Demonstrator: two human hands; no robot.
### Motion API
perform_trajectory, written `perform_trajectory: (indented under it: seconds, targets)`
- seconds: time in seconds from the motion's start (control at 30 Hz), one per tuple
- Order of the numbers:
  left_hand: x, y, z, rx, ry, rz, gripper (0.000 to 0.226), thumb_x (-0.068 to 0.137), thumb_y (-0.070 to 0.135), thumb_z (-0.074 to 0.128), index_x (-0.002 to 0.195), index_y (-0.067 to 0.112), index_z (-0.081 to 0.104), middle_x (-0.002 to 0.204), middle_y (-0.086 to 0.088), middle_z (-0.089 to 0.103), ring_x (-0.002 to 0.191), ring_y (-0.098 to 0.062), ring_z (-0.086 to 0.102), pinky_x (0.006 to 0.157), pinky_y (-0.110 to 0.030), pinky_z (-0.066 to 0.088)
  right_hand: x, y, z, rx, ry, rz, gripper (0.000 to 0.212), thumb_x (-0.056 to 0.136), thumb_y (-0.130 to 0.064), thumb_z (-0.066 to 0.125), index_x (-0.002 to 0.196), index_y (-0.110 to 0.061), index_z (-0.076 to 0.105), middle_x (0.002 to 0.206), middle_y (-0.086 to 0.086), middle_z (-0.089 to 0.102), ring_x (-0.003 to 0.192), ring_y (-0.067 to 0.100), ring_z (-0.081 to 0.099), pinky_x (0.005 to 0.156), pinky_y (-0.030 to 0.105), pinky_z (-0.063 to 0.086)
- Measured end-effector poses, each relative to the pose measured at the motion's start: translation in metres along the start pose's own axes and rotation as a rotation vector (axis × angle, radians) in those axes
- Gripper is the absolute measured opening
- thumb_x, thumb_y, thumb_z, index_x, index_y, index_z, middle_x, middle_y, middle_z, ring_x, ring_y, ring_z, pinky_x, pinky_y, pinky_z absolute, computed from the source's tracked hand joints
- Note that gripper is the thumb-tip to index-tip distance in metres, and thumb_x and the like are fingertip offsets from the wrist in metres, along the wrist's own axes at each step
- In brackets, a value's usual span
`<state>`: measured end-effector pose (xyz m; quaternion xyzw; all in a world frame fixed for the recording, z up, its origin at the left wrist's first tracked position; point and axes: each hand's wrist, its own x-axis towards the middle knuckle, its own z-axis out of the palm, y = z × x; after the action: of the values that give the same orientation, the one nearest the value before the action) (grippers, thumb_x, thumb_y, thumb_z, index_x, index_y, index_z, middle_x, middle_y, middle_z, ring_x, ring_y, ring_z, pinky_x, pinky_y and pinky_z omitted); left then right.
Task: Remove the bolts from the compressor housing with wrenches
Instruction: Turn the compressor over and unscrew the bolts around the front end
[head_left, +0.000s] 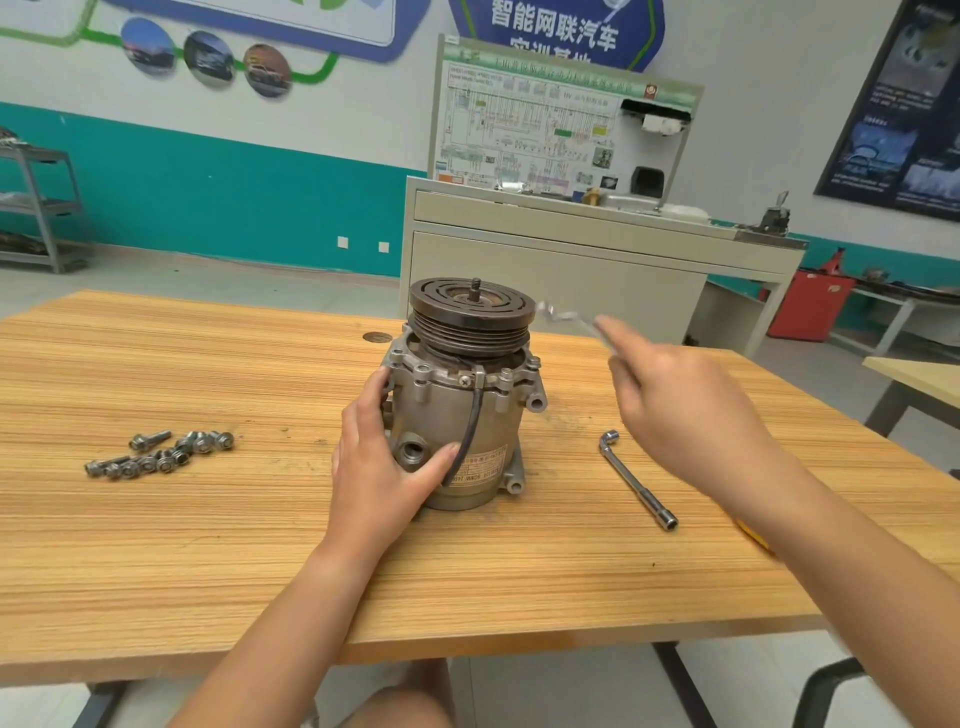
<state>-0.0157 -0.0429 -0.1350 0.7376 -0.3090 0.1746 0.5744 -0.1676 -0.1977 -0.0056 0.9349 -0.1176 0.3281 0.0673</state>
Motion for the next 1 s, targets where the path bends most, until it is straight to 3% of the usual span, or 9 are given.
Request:
perform_trajectory:
  seconds: [0.13, 0.23, 0.37, 0.5, 0.63, 0.87, 1.0]
  targets:
    - [0.0, 0.0, 0.0, -0.009, -0.004, -0.004, 0.097, 0.069, 0.035, 0.079, 0.139, 0.045, 0.013, 0.14, -0.003, 0.035, 0.13, -0.017, 0.035, 0.106, -0.054, 0.034, -0.006, -0.019, -0.004, -0.319, -0.239, 0.043, 0.059, 0.09, -0.008, 0.037, 0.144, -0.022, 0.018, 0.064, -0.004, 0.036, 0.068, 0.023, 0.042, 0.048, 0.029, 0.024]
    - [0.0, 0.002, -0.001, -0.009, -0.004, -0.001, 0.096, 0.069, 0.035, 0.079, 0.138, 0.046, 0.013, 0.14, -0.003, 0.035, 0.13, -0.017, 0.036, 0.105, -0.054, 0.034, 0.001, -0.021, -0.004, -0.402, -0.317, 0.081, 0.065, 0.084, 0.0, 0.038, 0.144, -0.016, 0.018, 0.062, -0.004, 0.03, 0.068, 0.022, 0.038, 0.047, 0.028, 0.023]
    - [0.0, 0.004, -0.002, -0.005, -0.003, 0.005, 0.096, 0.07, 0.035, 0.079, 0.132, 0.053, 0.008, 0.141, -0.002, 0.034, 0.129, -0.017, 0.036, 0.104, -0.054, 0.035, 0.005, -0.027, -0.006, -0.466, -0.357, 0.035, 0.063, 0.084, 0.002, 0.039, 0.143, -0.01, 0.02, 0.059, -0.002, 0.028, 0.058, 0.017, 0.032, 0.04, 0.026, 0.017]
    - [-0.001, 0.004, -0.002, -0.014, -0.008, 0.001, 0.096, 0.07, 0.036, 0.078, 0.133, 0.052, 0.008, 0.14, -0.002, 0.034, 0.129, -0.017, 0.036, 0.104, -0.054, 0.035, 0.016, -0.036, -0.006, -0.499, -0.403, -0.001, 0.051, 0.085, 0.002, 0.04, 0.135, -0.005, 0.032, 0.058, 0.0, 0.028, 0.06, 0.019, 0.038, 0.04, 0.028, 0.027]
    - [0.0, 0.003, -0.001, -0.012, -0.011, 0.0, 0.096, 0.07, 0.035, 0.079, 0.134, 0.05, 0.009, 0.139, -0.002, 0.035, 0.129, -0.017, 0.036, 0.104, -0.053, 0.036, 0.015, -0.028, -0.001, -0.539, -0.409, -0.041, 0.051, 0.087, 0.0, 0.04, 0.137, -0.002, 0.027, 0.057, 0.0, 0.03, 0.052, 0.018, 0.036, 0.037, 0.027, 0.023]
    - [0.0, 0.002, -0.001, -0.027, -0.004, 0.007, 0.096, 0.07, 0.033, 0.079, 0.134, 0.051, 0.01, 0.14, -0.002, 0.035, 0.129, -0.016, 0.036, 0.105, -0.053, 0.035, 0.025, -0.006, -0.006, -0.451, -0.399, -0.113, 0.027, 0.093, -0.022, 0.034, 0.115, -0.013, 0.047, 0.059, -0.003, 0.035, 0.049, 0.011, 0.031, 0.041, 0.023, 0.025]
    - [0.001, 0.0, 0.0, -0.026, 0.0, 0.013, 0.097, 0.069, 0.036, 0.079, 0.134, 0.052, 0.01, 0.14, 0.0, 0.034, 0.129, -0.015, 0.035, 0.105, -0.053, 0.036, 0.035, 0.012, 0.001, -0.503, -0.391, -0.19, 0.033, 0.091, -0.008, 0.037, 0.122, -0.016, 0.046, 0.058, -0.003, 0.037, 0.048, 0.01, 0.034, 0.04, 0.023, 0.024]
